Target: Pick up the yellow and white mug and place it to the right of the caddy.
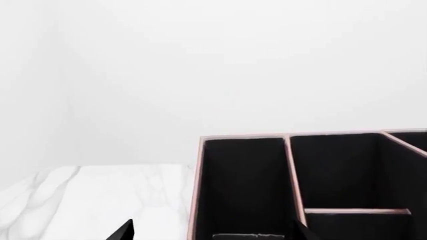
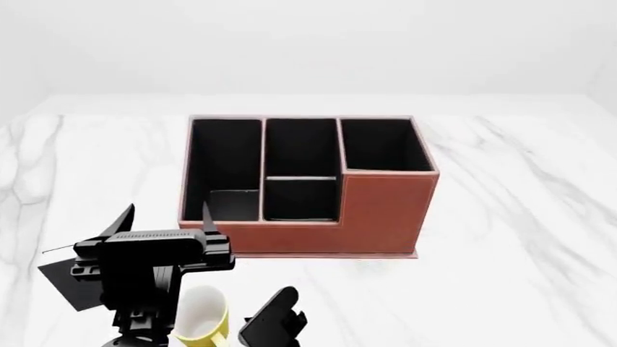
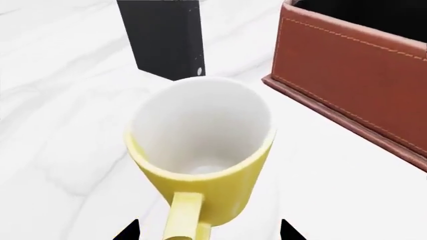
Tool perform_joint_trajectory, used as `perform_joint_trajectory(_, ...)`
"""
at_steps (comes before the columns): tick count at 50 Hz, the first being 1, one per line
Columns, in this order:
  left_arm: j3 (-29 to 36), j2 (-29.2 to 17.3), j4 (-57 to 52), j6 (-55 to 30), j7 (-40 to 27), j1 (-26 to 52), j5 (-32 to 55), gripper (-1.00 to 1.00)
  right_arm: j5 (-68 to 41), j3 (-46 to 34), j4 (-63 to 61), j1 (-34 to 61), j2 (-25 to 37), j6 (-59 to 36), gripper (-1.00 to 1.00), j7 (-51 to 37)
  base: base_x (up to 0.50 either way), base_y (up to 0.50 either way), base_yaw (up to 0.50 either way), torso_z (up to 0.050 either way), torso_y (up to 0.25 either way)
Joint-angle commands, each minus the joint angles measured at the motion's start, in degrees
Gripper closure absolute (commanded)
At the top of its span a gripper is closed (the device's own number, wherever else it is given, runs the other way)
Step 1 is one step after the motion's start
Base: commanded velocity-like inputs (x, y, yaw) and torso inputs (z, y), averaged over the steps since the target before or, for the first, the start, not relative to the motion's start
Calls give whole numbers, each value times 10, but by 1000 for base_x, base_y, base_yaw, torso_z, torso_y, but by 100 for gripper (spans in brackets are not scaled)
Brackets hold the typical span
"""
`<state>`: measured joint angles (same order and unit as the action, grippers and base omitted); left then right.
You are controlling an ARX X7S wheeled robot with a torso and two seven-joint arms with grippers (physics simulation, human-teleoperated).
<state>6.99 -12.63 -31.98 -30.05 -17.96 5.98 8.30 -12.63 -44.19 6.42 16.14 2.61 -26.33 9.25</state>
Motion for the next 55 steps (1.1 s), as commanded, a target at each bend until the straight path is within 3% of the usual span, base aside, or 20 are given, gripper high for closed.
perform_joint_trajectory(1,2,-3,1,4,-2,-2,3,-100,-19,-11,55,19,-8,14,-100,10,0,0,0,0,0)
perform_joint_trajectory(20,6,-8,0,8,-6,-4,8,-100,-72,-37,129,49,-15,29,-100,29,0,0,0,0,0)
perform_joint_trajectory(21,6,-8,0,8,-6,-4,8,-100,-75,-38,128,49,-14,28,100,28,0,0,0,0,10)
perform_joint_trajectory(55,-4,-14,-21,16,-19,-11,22,-100,-94,-6,-98,-8,89,-4,100,-95,0,0,0,0,0)
